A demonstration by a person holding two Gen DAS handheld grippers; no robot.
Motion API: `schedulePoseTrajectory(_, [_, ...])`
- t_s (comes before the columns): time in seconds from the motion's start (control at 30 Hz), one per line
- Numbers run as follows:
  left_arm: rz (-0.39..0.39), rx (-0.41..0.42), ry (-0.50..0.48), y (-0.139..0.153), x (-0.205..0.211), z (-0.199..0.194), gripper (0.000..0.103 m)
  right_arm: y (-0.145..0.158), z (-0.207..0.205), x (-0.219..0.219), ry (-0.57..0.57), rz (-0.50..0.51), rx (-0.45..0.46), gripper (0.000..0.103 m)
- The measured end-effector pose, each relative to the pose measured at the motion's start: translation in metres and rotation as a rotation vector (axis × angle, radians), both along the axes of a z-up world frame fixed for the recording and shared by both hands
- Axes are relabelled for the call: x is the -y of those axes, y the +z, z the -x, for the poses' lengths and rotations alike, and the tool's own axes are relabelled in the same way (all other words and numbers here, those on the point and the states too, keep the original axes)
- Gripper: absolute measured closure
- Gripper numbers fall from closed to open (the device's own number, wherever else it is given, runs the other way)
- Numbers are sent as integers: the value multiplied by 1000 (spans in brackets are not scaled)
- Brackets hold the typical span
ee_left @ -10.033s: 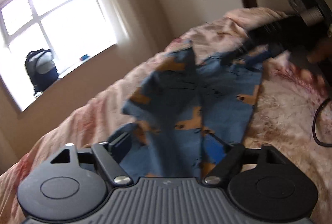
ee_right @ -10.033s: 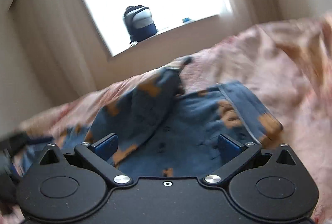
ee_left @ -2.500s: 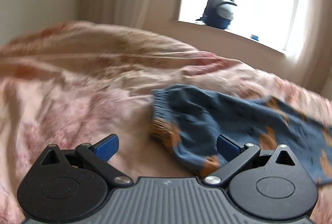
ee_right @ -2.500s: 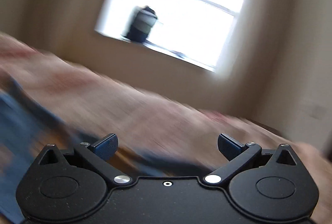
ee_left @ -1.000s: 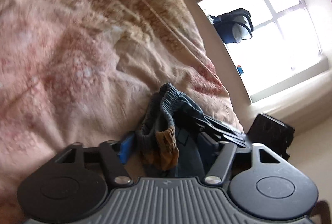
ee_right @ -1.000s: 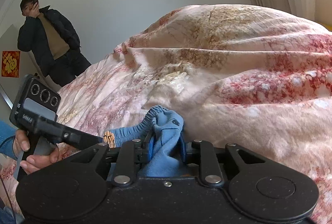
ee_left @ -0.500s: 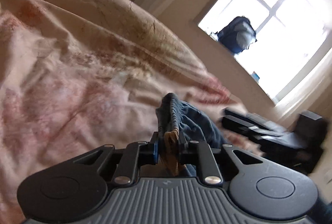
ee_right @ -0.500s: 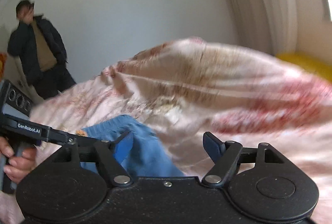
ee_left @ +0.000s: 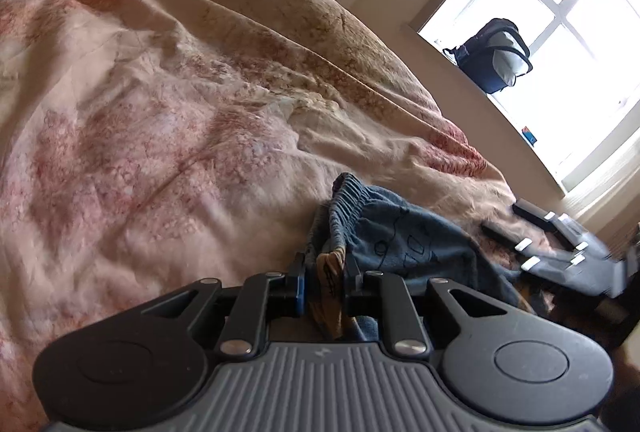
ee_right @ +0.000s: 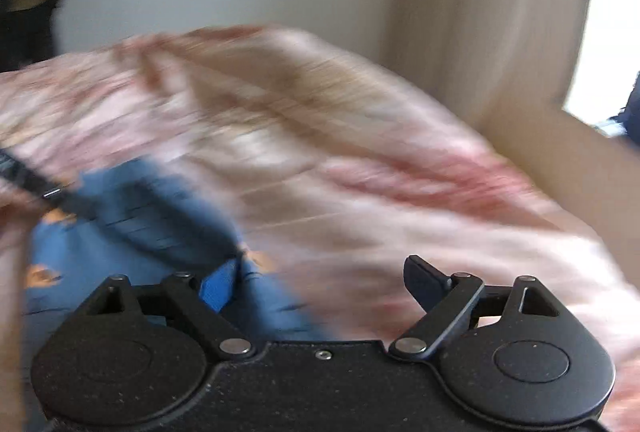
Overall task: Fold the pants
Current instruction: 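Open the right gripper and then the left gripper, releasing the waistband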
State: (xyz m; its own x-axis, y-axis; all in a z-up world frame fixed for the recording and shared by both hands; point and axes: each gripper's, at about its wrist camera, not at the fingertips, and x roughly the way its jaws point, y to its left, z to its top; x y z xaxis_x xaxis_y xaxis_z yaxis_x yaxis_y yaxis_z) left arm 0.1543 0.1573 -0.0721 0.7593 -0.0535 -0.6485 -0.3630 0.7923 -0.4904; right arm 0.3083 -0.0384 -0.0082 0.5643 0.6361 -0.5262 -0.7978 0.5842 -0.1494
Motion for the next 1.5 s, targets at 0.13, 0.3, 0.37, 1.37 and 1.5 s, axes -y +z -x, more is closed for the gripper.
schedulePoseTrajectory(0.13, [-10,-5,0,0,2,-2,85,12,10,-14,83,-135,-93,16])
schedulePoseTrajectory(0.3, [-29,-3,-12,1,4,-2,85,-29,20,-71,138,72,-2,21])
schedulePoseTrajectory(0.37, [-26,-8,-9,0,3,-3,85,-28,6,-60,39,89,82,20])
schedulePoseTrajectory(1.37, [-119,-19,-7,13,7,8,31,-40,153,110,-182,64,-120,2])
schedulePoseTrajectory(1.5, [-420,81,-36,44,31,17,5,-14,152,154,-163,-14,-78,1])
